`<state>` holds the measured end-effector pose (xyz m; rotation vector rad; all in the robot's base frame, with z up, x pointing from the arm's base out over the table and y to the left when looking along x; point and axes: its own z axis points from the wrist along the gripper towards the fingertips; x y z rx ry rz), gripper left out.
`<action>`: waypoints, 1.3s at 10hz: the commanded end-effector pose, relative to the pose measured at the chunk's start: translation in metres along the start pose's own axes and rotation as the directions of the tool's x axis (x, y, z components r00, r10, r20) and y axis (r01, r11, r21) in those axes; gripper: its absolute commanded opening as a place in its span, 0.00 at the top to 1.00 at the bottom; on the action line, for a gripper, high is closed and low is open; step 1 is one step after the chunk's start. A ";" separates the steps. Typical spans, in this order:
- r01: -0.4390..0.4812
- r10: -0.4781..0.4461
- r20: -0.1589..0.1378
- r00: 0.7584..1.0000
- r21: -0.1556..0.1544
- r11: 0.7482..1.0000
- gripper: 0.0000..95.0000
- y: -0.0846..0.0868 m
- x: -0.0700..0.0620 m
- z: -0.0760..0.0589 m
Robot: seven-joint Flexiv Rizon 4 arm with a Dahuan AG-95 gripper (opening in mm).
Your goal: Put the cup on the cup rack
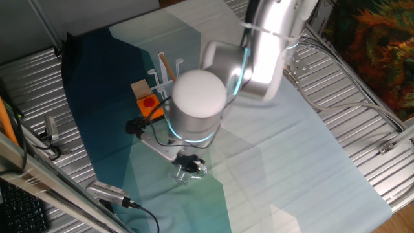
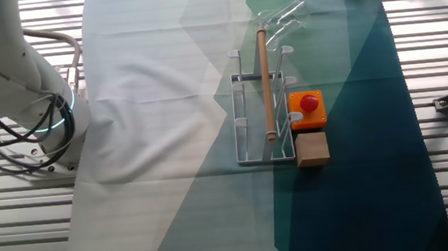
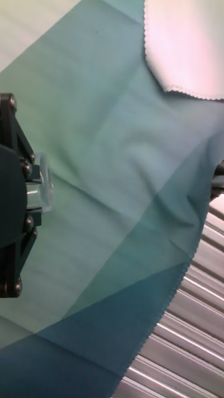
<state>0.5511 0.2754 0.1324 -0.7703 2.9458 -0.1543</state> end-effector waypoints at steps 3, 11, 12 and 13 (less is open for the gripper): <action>-0.022 0.022 -0.001 1.000 0.013 1.000 0.80 0.016 0.009 -0.001; -0.044 0.044 -0.009 0.999 0.054 0.998 0.80 0.036 0.006 0.011; -0.045 0.046 -0.011 0.999 0.060 0.997 0.80 0.039 0.006 0.017; -0.048 0.048 -0.010 0.999 0.060 0.997 0.80 0.040 0.006 0.019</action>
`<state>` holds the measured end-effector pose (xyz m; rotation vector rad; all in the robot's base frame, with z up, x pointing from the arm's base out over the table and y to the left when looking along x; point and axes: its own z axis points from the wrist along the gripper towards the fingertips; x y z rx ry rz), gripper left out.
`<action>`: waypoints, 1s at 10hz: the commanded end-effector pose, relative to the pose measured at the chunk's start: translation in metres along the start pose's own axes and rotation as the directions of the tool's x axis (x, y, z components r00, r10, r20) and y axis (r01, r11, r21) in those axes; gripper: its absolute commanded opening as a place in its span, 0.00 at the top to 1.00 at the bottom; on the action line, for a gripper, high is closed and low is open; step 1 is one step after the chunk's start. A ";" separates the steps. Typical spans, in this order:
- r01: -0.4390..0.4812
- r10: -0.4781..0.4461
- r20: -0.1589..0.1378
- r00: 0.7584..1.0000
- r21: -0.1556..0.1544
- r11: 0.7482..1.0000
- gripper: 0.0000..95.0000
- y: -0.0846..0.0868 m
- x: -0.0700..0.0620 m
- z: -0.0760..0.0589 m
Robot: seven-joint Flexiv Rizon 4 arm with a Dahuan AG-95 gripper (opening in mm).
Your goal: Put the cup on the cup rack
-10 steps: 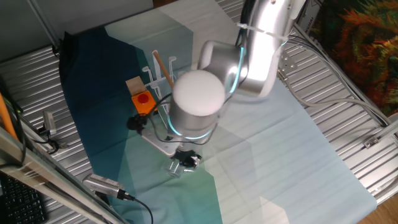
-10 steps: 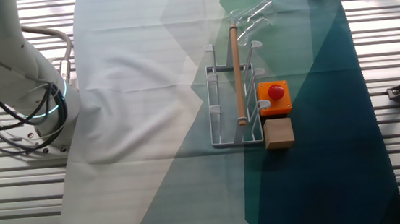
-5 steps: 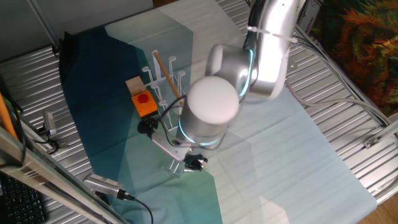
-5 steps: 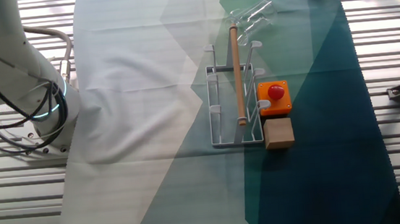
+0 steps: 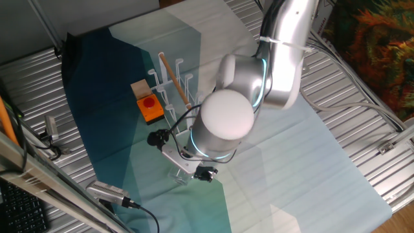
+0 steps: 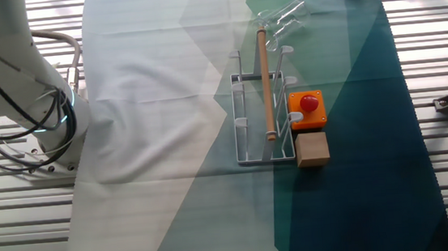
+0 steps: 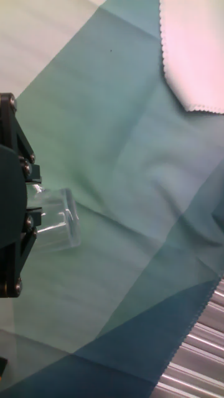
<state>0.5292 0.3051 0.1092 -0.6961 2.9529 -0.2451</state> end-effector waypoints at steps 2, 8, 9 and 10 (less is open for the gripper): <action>0.000 0.000 0.003 1.000 0.010 1.000 0.80 0.005 0.001 0.006; 0.003 -0.004 0.004 1.000 0.022 1.000 0.80 0.008 0.001 0.011; 0.005 -0.005 0.005 1.000 0.025 1.000 0.80 0.008 0.001 0.011; 0.024 -0.024 -0.003 1.000 0.042 0.999 0.80 0.008 0.001 0.011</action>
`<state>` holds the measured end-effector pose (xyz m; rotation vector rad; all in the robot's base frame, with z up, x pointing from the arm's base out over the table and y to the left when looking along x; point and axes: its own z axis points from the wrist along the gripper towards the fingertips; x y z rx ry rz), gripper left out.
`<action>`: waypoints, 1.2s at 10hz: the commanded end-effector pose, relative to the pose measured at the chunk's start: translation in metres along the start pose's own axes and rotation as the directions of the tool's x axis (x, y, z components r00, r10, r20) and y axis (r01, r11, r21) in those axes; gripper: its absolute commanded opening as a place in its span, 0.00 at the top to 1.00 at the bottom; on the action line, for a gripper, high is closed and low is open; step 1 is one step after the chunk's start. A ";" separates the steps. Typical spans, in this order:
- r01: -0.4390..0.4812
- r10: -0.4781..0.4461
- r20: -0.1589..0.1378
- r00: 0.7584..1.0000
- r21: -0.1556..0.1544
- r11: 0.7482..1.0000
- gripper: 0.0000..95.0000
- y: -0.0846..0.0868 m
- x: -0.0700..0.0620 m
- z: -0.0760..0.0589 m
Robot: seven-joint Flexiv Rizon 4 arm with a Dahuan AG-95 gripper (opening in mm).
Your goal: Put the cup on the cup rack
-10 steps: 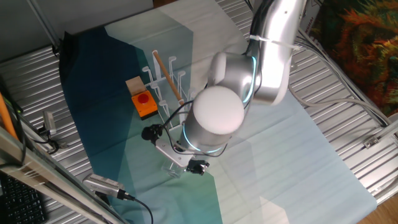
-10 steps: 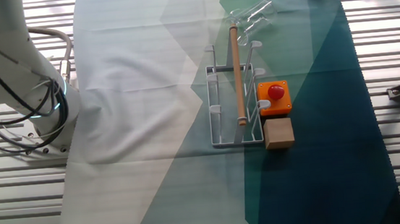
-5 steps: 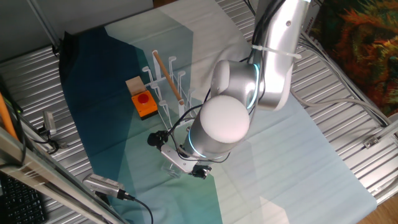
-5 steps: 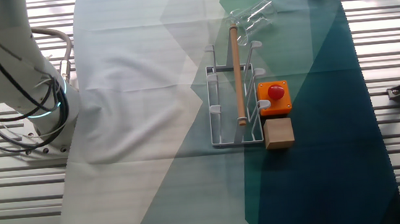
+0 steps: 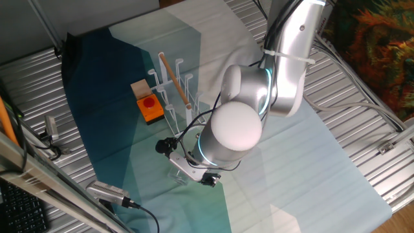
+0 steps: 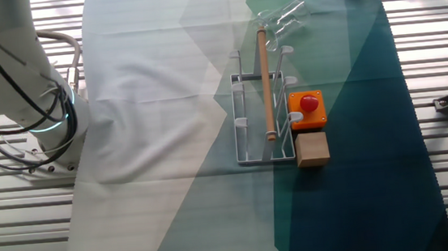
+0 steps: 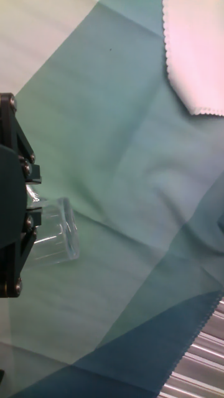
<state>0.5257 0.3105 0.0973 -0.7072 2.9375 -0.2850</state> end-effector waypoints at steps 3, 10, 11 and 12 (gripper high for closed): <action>0.036 -0.035 -0.027 0.999 0.011 0.999 0.80 0.000 0.000 0.000; 0.177 -0.178 0.031 0.984 0.049 0.983 0.80 0.000 0.000 0.000; 0.184 -0.185 0.013 0.983 0.040 0.982 0.80 0.000 0.000 0.000; 0.185 -0.185 0.007 0.983 0.043 0.982 0.80 0.000 0.000 0.000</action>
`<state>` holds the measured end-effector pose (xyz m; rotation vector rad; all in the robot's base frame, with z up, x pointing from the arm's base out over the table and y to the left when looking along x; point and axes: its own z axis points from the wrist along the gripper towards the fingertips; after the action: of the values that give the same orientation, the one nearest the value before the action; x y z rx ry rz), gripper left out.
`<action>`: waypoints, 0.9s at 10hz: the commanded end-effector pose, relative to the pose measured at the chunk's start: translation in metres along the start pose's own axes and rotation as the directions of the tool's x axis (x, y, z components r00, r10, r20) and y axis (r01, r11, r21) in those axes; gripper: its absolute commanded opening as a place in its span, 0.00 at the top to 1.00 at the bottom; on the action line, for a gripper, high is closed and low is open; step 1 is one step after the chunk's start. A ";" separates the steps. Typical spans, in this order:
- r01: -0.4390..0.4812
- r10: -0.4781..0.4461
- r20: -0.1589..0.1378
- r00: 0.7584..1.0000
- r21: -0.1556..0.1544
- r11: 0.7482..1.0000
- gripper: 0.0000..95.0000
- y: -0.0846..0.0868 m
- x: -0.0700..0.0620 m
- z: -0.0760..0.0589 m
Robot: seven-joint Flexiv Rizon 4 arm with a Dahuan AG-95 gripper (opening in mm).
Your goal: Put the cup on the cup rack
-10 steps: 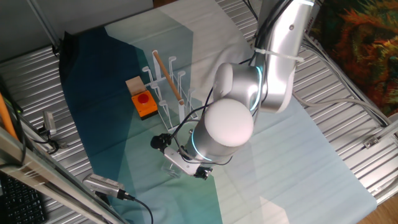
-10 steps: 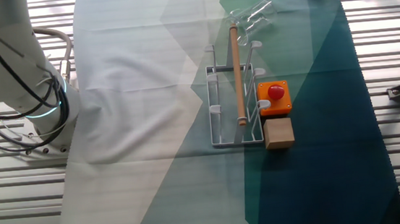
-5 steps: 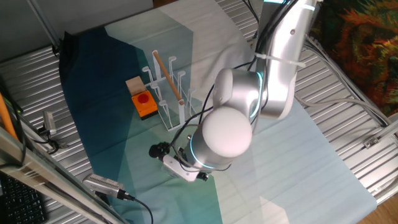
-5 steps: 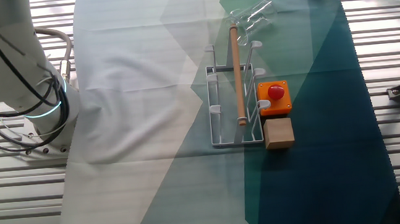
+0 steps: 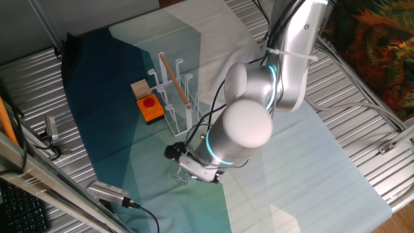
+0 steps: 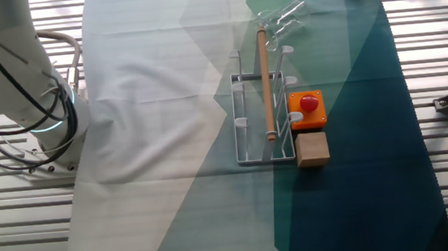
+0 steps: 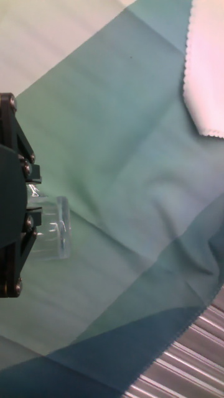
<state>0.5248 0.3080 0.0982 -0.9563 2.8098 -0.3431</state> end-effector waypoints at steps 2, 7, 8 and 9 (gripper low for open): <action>-0.054 0.053 -0.036 0.998 -0.027 0.998 0.80 0.001 -0.002 0.001; -0.059 0.056 -0.057 0.997 -0.044 0.997 0.80 0.001 -0.002 0.001; -0.059 0.056 -0.058 0.997 -0.044 0.997 0.80 0.001 -0.002 0.001; -0.056 0.053 -0.059 0.997 -0.046 0.997 0.80 0.001 -0.002 0.001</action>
<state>0.5257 0.3101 0.0972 -0.8922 2.9015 -0.3025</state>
